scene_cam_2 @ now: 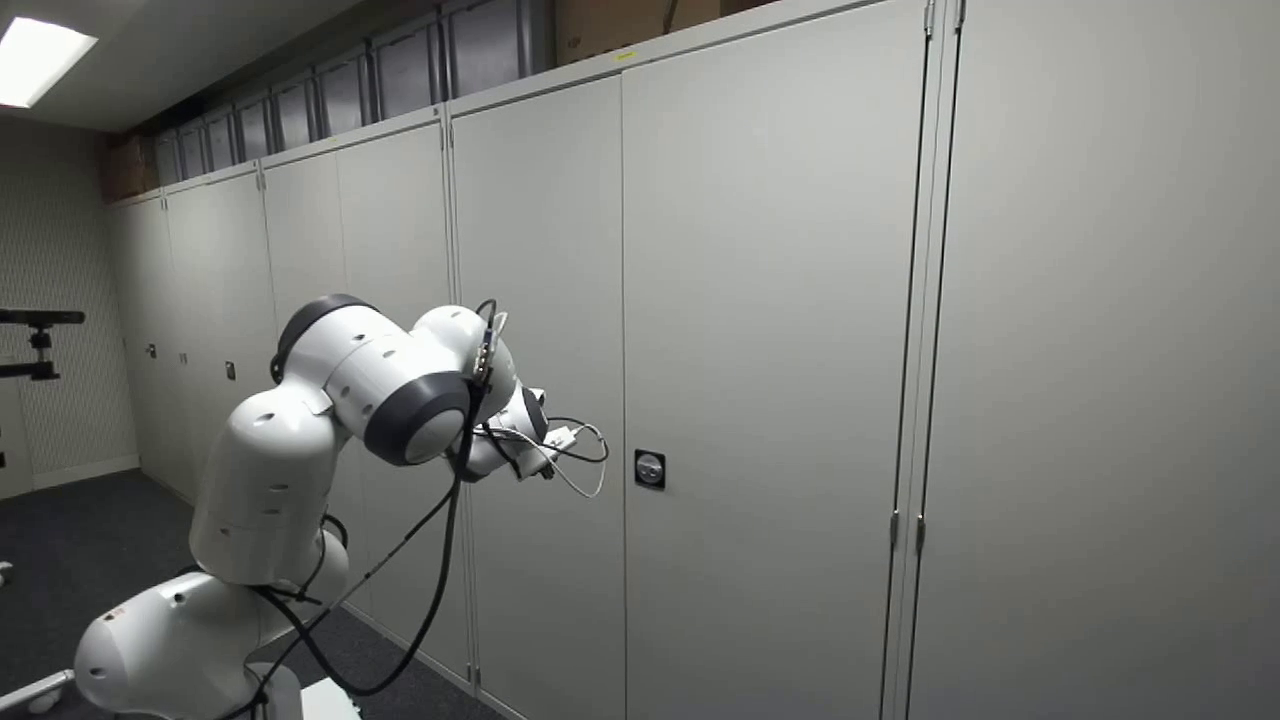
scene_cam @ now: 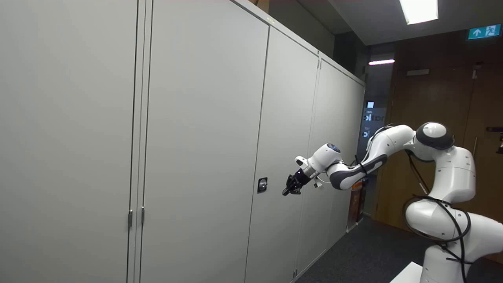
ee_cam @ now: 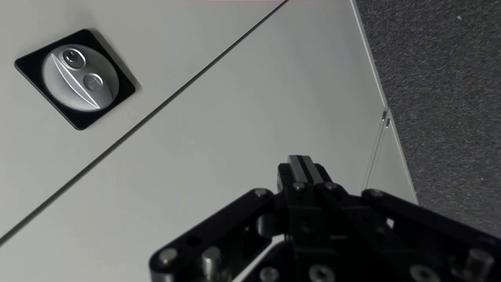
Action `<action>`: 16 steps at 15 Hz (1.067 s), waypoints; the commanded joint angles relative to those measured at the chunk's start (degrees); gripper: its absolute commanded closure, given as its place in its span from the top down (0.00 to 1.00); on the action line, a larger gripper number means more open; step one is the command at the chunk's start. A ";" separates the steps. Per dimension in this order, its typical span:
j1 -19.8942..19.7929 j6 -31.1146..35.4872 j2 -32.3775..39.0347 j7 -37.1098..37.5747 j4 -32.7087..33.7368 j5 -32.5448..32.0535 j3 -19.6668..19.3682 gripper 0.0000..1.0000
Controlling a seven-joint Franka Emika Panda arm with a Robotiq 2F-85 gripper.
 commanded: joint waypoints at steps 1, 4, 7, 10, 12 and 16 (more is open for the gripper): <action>-7.89 -4.93 -2.82 -8.88 -2.62 9.04 9.09 0.00; -11.83 -12.71 -0.03 -12.48 -2.44 11.64 15.67 0.00; -14.46 -20.50 2.93 -12.79 -2.16 11.14 20.85 0.00; -15.31 -26.89 7.34 -12.15 -2.32 11.50 24.15 0.00; -15.35 -29.41 10.63 -10.55 -2.75 12.59 25.51 0.00; -15.42 -30.99 15.65 -8.62 -3.06 14.79 27.28 0.00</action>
